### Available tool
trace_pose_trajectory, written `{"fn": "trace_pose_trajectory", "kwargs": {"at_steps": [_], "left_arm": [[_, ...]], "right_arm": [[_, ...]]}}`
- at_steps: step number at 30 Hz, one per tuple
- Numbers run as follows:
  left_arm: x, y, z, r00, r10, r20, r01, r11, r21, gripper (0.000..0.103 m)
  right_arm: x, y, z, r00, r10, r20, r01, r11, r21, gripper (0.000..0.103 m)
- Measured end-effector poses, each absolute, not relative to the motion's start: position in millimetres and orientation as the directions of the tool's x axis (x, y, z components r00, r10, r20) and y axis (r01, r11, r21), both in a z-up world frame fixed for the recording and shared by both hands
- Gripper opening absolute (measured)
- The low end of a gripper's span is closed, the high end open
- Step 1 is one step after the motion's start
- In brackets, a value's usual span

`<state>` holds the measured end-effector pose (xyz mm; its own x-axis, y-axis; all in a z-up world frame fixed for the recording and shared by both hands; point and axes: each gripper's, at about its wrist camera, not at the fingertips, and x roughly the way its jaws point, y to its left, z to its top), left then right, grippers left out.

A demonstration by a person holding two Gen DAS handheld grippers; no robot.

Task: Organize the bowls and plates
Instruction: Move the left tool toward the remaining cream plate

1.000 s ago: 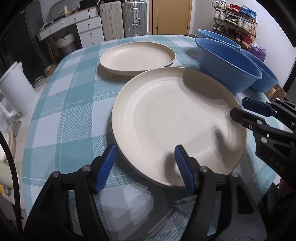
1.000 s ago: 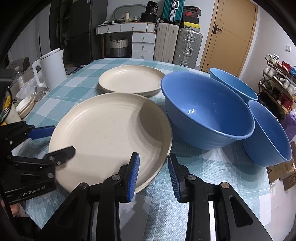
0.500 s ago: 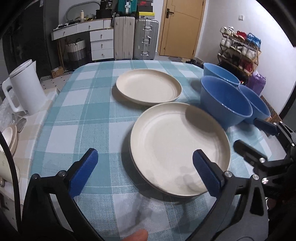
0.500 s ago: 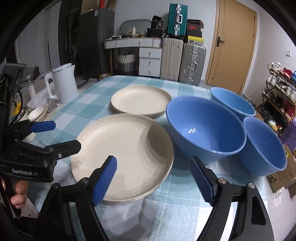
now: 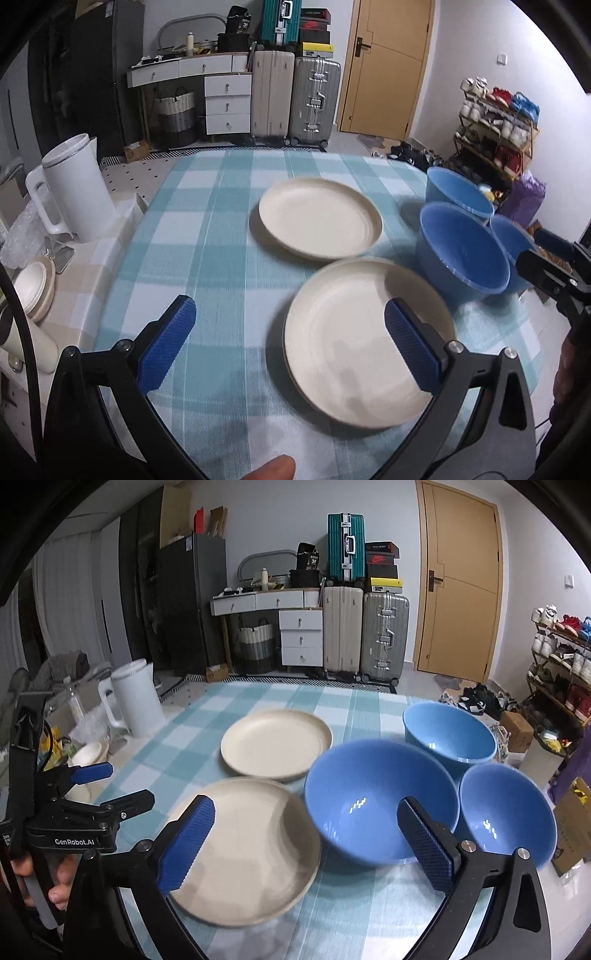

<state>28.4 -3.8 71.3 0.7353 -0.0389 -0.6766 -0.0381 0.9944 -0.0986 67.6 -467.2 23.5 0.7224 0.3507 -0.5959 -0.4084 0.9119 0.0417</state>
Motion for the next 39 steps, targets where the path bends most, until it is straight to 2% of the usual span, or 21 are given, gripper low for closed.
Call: {"fn": "trace_pose_trajectory", "kwargs": {"at_steps": [9, 22, 39], "left_arm": [[68.2, 11.9, 97.2, 0.731, -0.003, -0.683, -0.099, 0.989, -0.111, 0.102], [135.2, 26.8, 94.4, 0.702, 0.001, -0.712, -0.131, 0.983, -0.127, 0.102], [196.6, 46.2, 59.8, 0.635, 0.012, -0.772, -0.178, 0.975, -0.131, 0.102]], "right_arm": [[121.5, -462.9, 52.8, 0.685, 0.386, -0.618, -0.442, 0.894, 0.068, 0.102], [198.9, -448.2, 62.5, 0.625, 0.391, -0.675, -0.466, 0.881, 0.079, 0.102], [285.3, -414.9, 13.8, 0.484, 0.37, -0.793, -0.491, 0.865, 0.104, 0.102]]}}
